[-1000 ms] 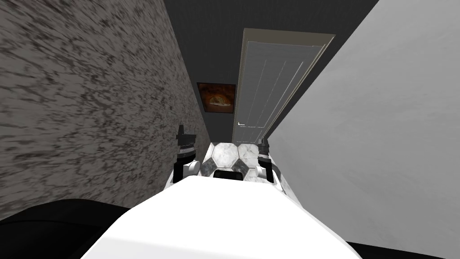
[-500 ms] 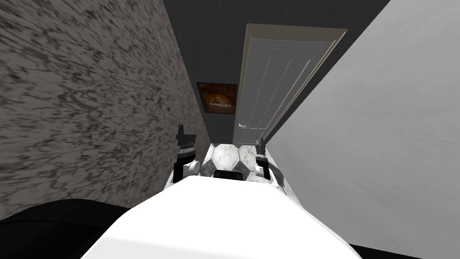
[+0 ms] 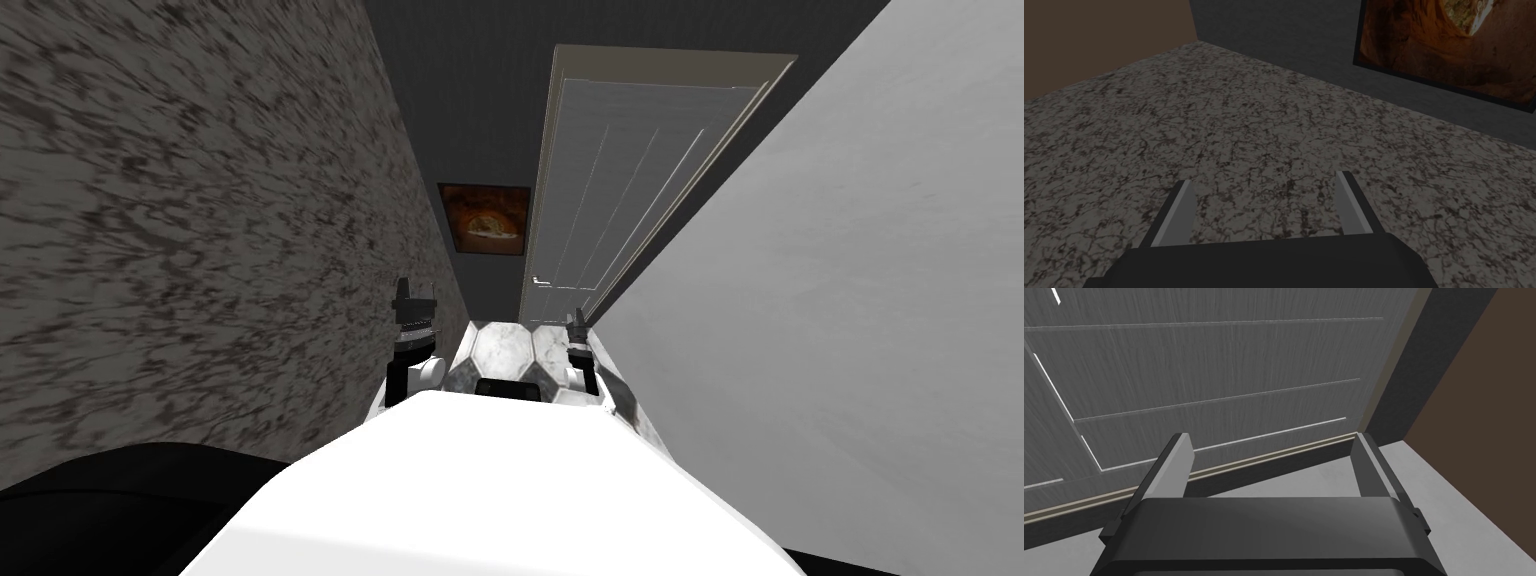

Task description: Pull the door open

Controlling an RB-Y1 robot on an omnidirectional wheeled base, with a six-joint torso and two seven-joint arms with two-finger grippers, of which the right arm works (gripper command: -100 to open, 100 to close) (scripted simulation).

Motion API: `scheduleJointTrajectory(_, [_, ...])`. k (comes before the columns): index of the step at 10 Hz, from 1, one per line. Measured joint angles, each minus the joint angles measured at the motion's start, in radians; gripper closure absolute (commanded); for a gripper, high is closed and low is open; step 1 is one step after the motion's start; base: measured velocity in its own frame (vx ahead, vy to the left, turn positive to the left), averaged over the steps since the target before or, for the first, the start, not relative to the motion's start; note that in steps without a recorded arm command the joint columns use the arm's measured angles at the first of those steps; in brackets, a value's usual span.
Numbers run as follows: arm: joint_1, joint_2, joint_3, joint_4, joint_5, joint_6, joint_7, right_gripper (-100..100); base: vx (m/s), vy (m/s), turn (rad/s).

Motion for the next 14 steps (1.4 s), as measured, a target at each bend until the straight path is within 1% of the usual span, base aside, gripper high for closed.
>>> scheduleJointTrajectory(2, [-0.013, -0.004, 0.003, 0.046, -0.003, -0.01, -0.004, -100, 0.072, 0.015, 0.021])
scheduleJointTrajectory(3, [-0.027, -0.005, 0.004, 0.08, -0.004, -0.021, -0.005, -100, 0.098, 0.024, 0.028])
scheduleJointTrajectory(4, [-0.045, -0.013, 0.004, 0.111, -0.008, -0.025, -0.01, -100, 0.065, 0.011, 0.012])
scheduleJointTrajectory(5, [-0.052, -0.016, 0.004, 0.132, -0.01, -0.028, -0.014, -100, 0.054, 0.003, 0.018])
scheduleJointTrajectory(7, [-0.078, -0.019, 0.006, 0.2, -0.014, -0.043, -0.017, -100, 0.082, 0.005, 0.031])
scheduleJointTrajectory(9, [-0.11, -0.029, 0.008, 0.274, -0.02, -0.059, -0.025, -100, 0.107, 0.025, 0.024])
scheduleJointTrajectory(11, [-0.132, -0.039, 0.011, 0.338, -0.026, -0.072, -0.034, -100, 0.105, 0.007, 0.028])
scheduleJointTrajectory(12, [-0.151, -0.042, 0.011, 0.374, -0.028, -0.078, -0.037, -100, 0.103, 0.017, 0.028])
scheduleJointTrajectory(13, [-0.164, -0.044, 0.013, 0.4, -0.031, -0.079, -0.04, -100, 0.071, 0.009, 0.012])
scheduleJointTrajectory(14, [-0.167, -0.046, 0.014, 0.414, -0.032, -0.081, -0.042, -100, 0.06, 0.003, 0.02])
